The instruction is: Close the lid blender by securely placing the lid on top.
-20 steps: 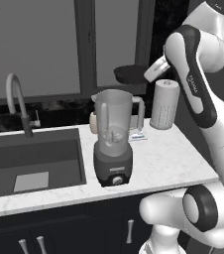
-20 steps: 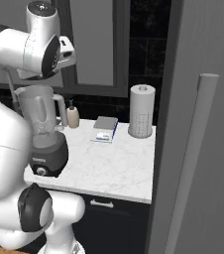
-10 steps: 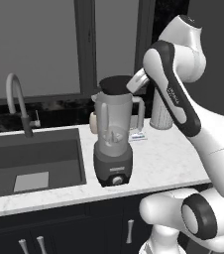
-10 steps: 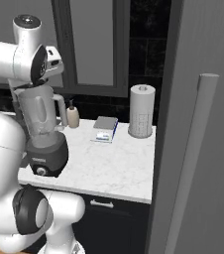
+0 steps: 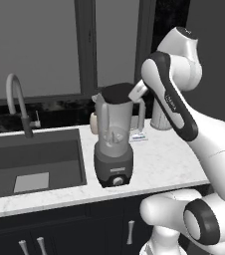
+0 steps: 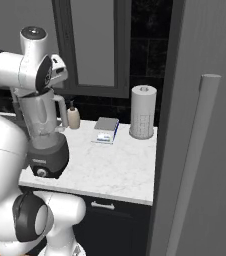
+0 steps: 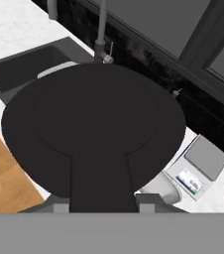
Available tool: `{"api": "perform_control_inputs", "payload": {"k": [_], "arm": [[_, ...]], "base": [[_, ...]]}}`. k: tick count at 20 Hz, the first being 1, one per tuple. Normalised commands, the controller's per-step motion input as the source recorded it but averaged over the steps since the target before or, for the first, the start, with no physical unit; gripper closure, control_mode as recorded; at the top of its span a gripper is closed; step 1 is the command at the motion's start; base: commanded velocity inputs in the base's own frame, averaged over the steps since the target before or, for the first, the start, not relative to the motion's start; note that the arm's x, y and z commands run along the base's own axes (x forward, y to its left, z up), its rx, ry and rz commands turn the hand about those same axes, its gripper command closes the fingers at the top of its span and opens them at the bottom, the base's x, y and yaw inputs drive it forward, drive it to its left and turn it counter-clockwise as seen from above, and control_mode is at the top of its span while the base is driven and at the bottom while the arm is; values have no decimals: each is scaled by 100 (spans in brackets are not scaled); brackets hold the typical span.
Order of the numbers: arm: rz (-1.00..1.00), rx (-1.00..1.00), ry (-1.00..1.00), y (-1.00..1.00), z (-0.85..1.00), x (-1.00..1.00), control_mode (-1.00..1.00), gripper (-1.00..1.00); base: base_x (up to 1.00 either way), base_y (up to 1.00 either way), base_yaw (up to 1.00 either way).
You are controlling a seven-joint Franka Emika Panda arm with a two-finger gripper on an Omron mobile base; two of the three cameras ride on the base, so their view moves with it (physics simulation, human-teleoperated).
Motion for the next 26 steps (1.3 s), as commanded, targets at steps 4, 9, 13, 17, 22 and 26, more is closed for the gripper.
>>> {"api": "perform_control_inputs", "payload": {"k": [4,9,13,17,22,26], "arm": [[9,-2,0,-8,-5,22,-100,100],[15,0,0,6,-10,12,-100,100],[11,0,0,34,-7,6,-100,100],[7,1,0,50,-1,1,-100,100],[6,6,0,26,-14,0,-100,100],[4,1,0,0,-37,0,-100,100]], "base": [[0,0,0],[0,0,0],[0,0,0],[0,0,0],[0,0,0],[0,0,0]]}}
